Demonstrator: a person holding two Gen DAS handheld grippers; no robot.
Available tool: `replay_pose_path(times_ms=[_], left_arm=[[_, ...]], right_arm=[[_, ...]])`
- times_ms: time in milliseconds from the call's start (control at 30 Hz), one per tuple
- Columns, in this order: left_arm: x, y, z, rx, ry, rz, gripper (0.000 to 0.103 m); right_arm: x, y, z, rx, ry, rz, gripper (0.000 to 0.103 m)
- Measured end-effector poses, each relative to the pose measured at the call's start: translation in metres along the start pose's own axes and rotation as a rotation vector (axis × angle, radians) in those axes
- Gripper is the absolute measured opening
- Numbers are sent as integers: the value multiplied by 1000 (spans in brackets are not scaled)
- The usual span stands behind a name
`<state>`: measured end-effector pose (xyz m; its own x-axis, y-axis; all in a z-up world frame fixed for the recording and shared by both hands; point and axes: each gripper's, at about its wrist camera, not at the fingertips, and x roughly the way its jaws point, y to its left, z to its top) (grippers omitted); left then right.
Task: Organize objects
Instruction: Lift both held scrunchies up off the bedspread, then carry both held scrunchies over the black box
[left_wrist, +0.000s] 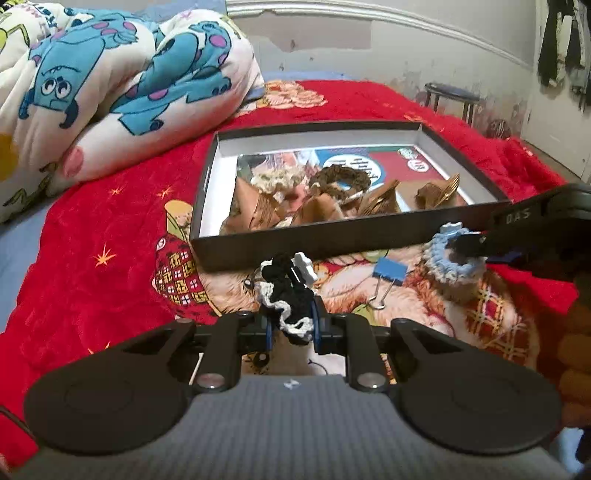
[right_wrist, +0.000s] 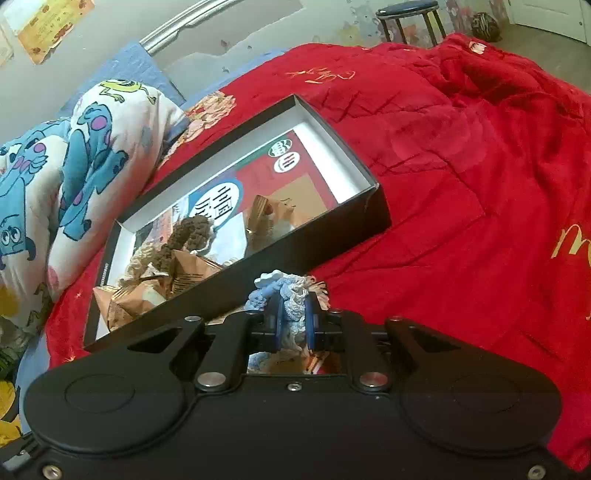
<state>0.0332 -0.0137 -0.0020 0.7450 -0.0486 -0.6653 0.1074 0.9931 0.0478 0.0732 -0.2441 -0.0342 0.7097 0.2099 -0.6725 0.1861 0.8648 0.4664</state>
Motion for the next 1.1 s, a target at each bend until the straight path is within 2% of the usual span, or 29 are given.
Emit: replay_pose_path(times_ms=[300, 700, 1100], left_arm=[[-1, 8, 3, -61, -9, 37, 23], [-3, 4, 5, -52, -32, 17, 23], [-16, 4, 12, -79, -114, -24, 23]], right_arm=[[-9, 5, 1, 5, -23, 67, 12], [-21, 10, 4, 14, -54, 153, 12], [-32, 15, 6, 19, -90, 275, 12]])
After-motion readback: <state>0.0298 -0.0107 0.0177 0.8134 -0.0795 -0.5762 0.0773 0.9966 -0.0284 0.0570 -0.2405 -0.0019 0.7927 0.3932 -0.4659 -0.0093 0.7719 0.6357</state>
